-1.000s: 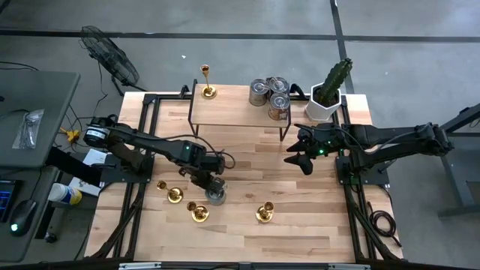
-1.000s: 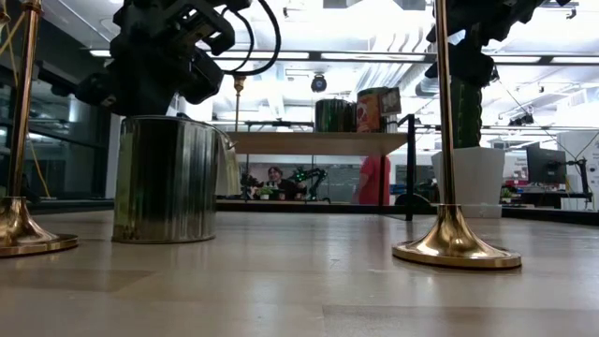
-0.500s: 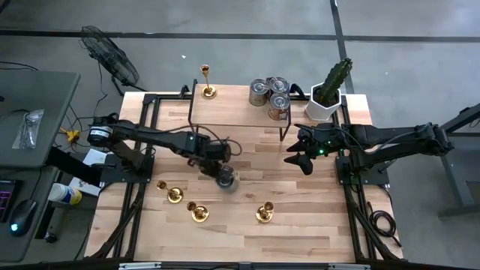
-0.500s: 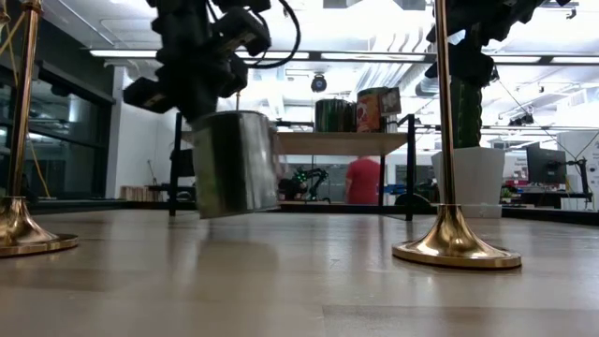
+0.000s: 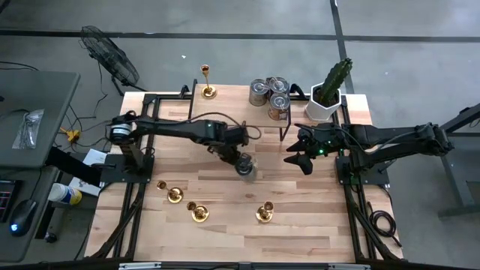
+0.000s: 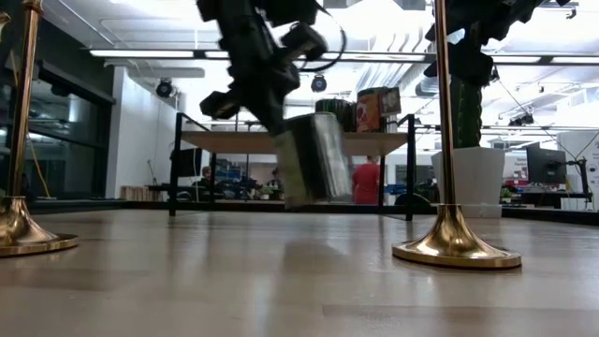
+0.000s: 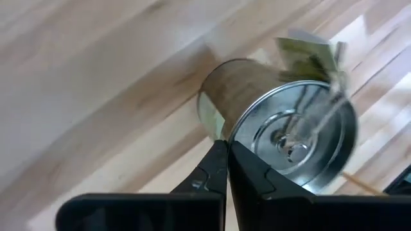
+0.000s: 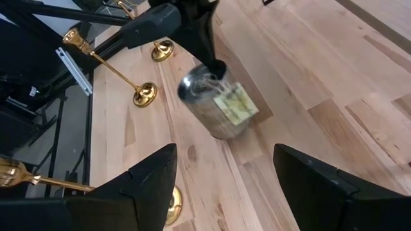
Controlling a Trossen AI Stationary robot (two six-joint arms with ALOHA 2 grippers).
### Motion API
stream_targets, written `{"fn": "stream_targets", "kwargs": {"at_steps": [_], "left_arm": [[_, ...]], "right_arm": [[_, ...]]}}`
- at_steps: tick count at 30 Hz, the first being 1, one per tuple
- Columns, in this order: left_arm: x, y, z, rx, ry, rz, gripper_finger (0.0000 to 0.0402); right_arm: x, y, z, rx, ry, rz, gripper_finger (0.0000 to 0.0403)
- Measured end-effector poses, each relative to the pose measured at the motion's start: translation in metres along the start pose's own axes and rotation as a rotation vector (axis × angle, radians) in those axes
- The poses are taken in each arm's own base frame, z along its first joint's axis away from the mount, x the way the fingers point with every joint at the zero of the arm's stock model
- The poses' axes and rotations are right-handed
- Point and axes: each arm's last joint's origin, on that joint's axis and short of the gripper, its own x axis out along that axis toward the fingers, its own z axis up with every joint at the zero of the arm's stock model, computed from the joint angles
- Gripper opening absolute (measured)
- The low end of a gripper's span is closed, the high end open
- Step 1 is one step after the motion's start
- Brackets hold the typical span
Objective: Pick & Place candle stick holders
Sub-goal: Put the silver scented candle on the shelf
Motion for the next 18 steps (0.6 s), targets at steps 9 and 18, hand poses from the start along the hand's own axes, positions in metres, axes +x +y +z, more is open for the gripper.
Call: {"fn": "stream_targets", "kwargs": {"at_steps": [9, 18], "left_arm": [[0.009, -0.013, 0.017, 0.061, 0.004, 0.040, 0.0000], [0.008, -0.011, 0.015, 0.066, 0.030, 0.071, 0.0000]], "right_arm": [[0.000, 0.000, 0.000, 0.003, 0.003, -0.001, 0.0252], [0.000, 0.000, 0.000, 0.003, 0.002, -0.001, 0.0252]]}}
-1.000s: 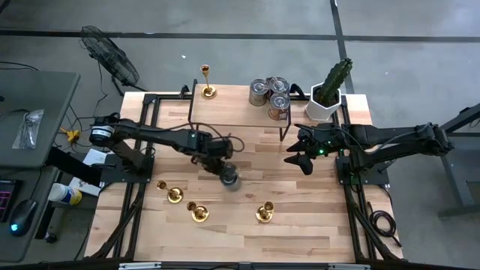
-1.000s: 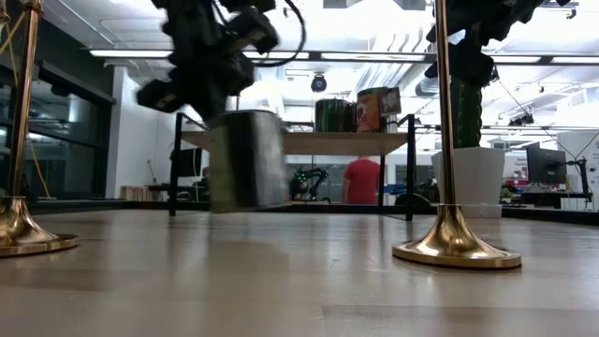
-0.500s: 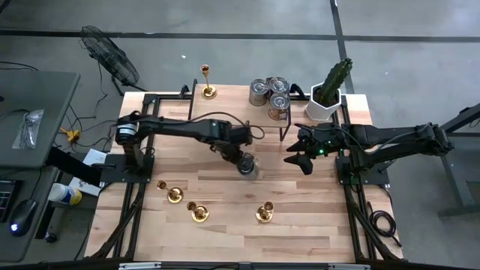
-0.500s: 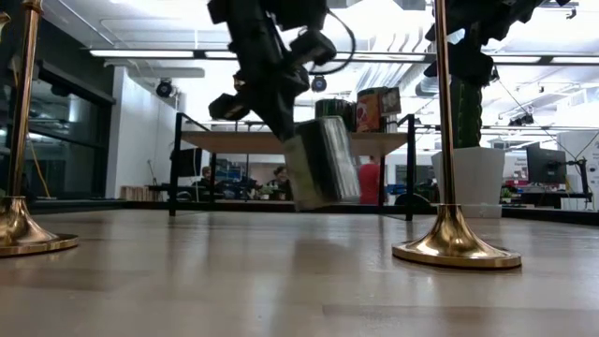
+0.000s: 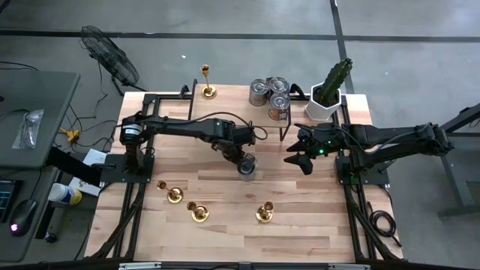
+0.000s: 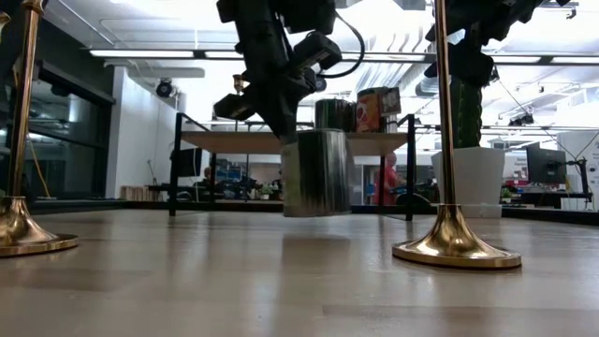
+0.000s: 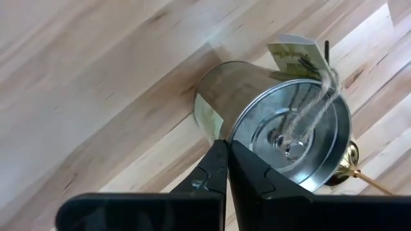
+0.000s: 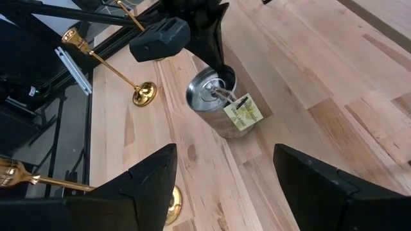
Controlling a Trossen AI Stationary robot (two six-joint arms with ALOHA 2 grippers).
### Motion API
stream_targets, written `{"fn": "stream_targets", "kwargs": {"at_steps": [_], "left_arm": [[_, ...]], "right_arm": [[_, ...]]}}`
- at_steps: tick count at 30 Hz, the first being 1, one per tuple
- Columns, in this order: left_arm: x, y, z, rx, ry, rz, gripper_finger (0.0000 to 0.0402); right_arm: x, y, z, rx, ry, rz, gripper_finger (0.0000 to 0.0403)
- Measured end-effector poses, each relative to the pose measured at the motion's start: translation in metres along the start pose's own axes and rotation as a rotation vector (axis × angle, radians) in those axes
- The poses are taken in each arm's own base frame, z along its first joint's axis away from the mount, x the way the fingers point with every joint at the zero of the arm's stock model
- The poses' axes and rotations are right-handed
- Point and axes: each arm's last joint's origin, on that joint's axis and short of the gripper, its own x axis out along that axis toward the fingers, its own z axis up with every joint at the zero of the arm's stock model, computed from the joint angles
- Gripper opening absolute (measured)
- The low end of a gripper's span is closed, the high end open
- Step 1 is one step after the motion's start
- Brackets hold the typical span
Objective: Pick & Place candle stick holders
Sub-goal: Put the silver scented candle on the shelf
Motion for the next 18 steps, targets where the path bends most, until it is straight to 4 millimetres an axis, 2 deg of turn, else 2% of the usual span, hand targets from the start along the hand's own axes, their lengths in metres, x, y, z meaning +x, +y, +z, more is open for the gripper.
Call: {"fn": "stream_targets", "kwargs": {"at_steps": [14, 18], "left_arm": [[-0.001, 0.001, -0.001, 0.017, 0.001, 0.020, 0.0000], [-0.015, -0.002, -0.001, 0.030, 0.019, 0.042, 0.0000]], "right_arm": [[0.000, 0.000, 0.000, -0.003, -0.002, -0.003, 0.0252], [0.000, 0.000, 0.000, -0.002, -0.002, -0.003, 0.0252]]}}
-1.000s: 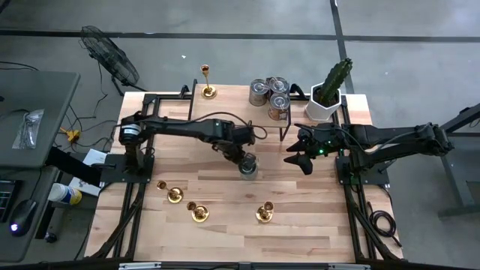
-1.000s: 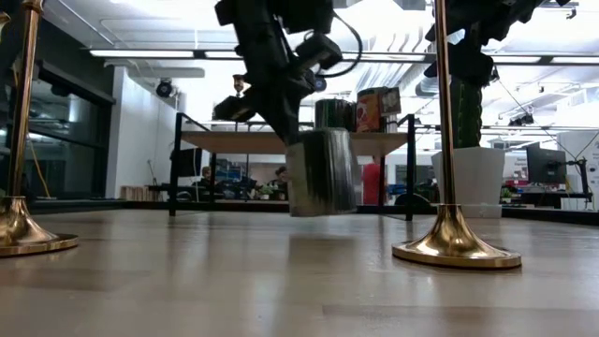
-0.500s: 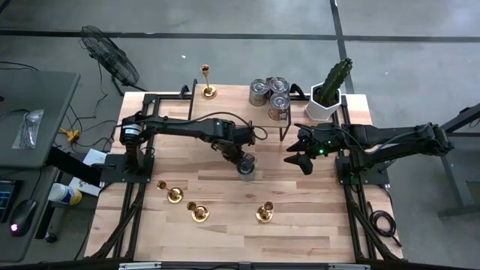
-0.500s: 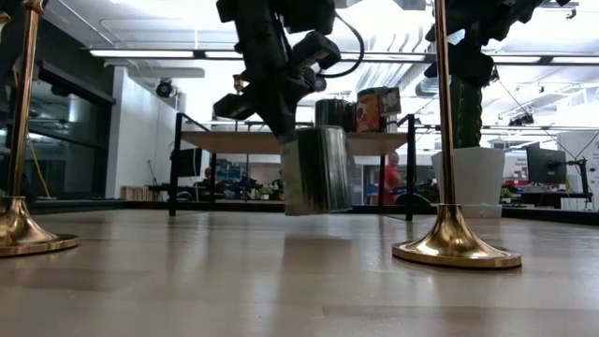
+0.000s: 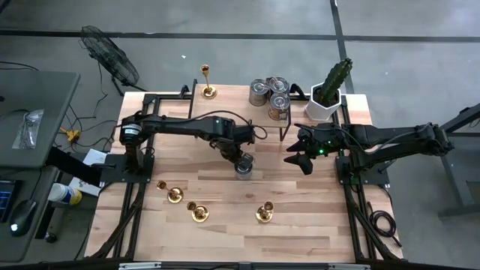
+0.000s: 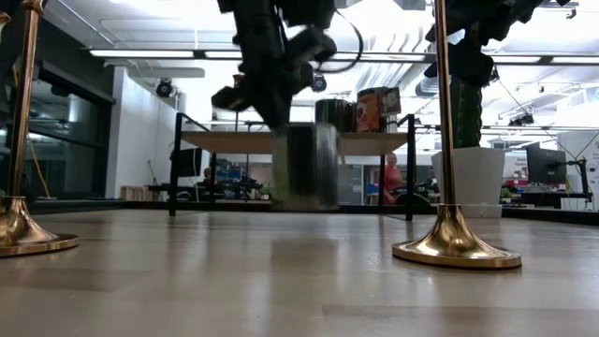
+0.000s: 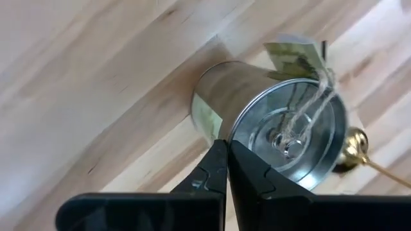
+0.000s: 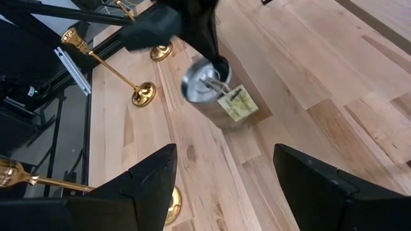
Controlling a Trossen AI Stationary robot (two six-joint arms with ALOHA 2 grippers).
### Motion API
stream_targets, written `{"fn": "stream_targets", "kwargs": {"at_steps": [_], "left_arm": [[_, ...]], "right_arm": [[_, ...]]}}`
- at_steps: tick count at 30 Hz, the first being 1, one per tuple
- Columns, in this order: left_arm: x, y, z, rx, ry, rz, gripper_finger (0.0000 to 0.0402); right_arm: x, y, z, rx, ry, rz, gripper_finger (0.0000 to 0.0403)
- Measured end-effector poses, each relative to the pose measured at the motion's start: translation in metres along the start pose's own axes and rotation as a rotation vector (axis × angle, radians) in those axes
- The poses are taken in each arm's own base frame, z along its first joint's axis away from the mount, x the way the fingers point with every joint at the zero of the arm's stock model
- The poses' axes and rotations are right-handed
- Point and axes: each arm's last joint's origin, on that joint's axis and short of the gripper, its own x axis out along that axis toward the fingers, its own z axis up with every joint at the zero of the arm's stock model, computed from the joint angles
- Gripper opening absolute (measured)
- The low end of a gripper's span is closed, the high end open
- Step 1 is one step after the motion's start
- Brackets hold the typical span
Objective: Pick & Place candle stick holders
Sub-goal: Put the silver scented candle on the shelf
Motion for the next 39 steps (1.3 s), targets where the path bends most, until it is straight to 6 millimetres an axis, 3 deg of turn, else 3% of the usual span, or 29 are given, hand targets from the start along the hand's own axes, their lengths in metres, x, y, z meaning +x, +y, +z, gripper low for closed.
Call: {"fn": "stream_targets", "kwargs": {"at_steps": [10, 25, 30, 39], "left_arm": [[-0.050, -0.009, 0.011, 0.028, -0.059, 0.009, 0.0000], [-0.114, 0.009, 0.047, -0.002, -0.219, -0.040, 0.0000], [-0.128, 0.024, 0.063, -0.026, -0.272, -0.045, 0.0000], [-0.133, 0.047, 0.088, -0.046, -0.320, -0.080, 0.0001]], "right_arm": [[0.000, 0.000, 0.000, -0.001, 0.000, 0.000, 0.0252], [0.000, 0.000, 0.000, -0.020, 0.000, 0.000, 0.0252], [0.000, 0.000, 0.000, -0.024, -0.001, 0.000, 0.0252], [0.000, 0.000, 0.000, -0.024, -0.001, 0.000, 0.0252]]}}
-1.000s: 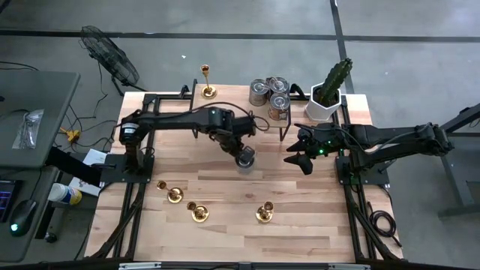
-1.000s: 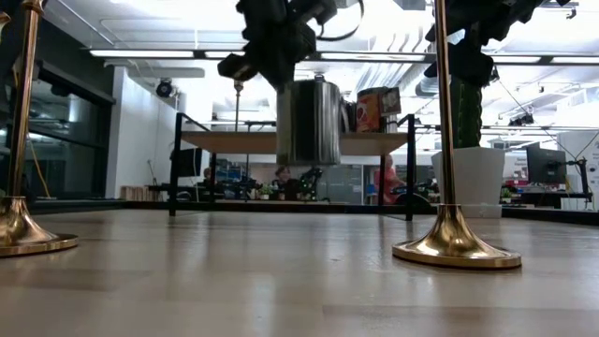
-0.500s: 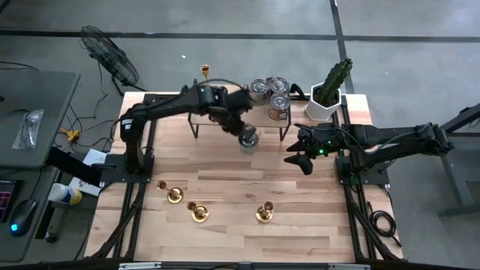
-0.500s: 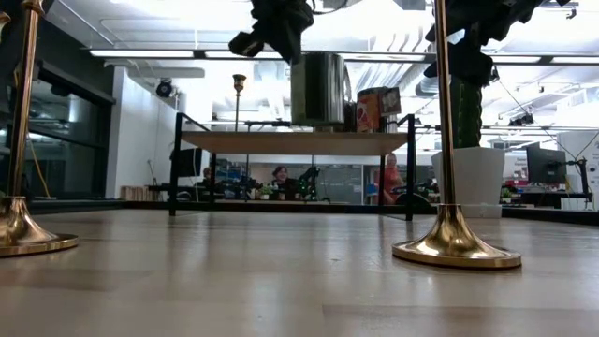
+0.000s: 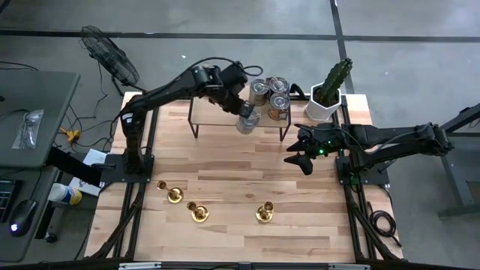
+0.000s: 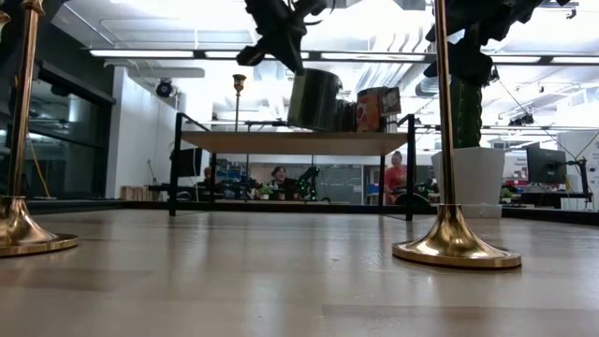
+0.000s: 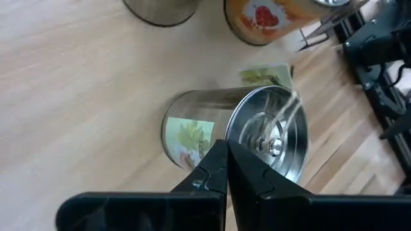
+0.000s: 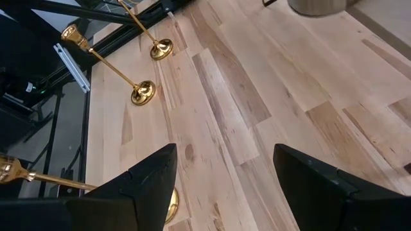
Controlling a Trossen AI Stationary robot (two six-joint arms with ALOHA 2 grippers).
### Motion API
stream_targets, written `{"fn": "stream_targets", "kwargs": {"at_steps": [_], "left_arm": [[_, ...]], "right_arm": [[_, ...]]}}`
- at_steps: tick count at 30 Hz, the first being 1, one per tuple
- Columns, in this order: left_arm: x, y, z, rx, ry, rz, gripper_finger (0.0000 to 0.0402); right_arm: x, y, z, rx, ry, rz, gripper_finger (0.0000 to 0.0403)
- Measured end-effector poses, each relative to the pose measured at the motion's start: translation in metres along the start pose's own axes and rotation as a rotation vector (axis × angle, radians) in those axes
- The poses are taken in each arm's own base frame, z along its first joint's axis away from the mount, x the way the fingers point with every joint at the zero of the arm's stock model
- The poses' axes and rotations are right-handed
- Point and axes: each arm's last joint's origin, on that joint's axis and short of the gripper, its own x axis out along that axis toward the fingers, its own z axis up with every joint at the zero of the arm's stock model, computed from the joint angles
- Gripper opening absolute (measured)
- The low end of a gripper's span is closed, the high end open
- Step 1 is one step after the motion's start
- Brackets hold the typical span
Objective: Pick & Place candle stick holders
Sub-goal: Put the silver scented candle on the shelf
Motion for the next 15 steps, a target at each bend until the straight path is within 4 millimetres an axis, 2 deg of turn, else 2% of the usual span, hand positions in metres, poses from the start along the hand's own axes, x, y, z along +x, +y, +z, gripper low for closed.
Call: {"fn": "stream_targets", "kwargs": {"at_steps": [8, 15], "left_arm": [[0.013, 0.013, 0.019, -0.016, -0.041, -0.007, 0.0001], [0.028, 0.022, 0.026, -0.024, -0.016, 0.004, 0.0001]], "right_arm": [[0.000, 0.000, 0.000, 0.000, 0.000, 0.000, 0.0252], [0.000, 0.000, 0.000, 0.000, -0.006, -0.007, 0.0252]]}}
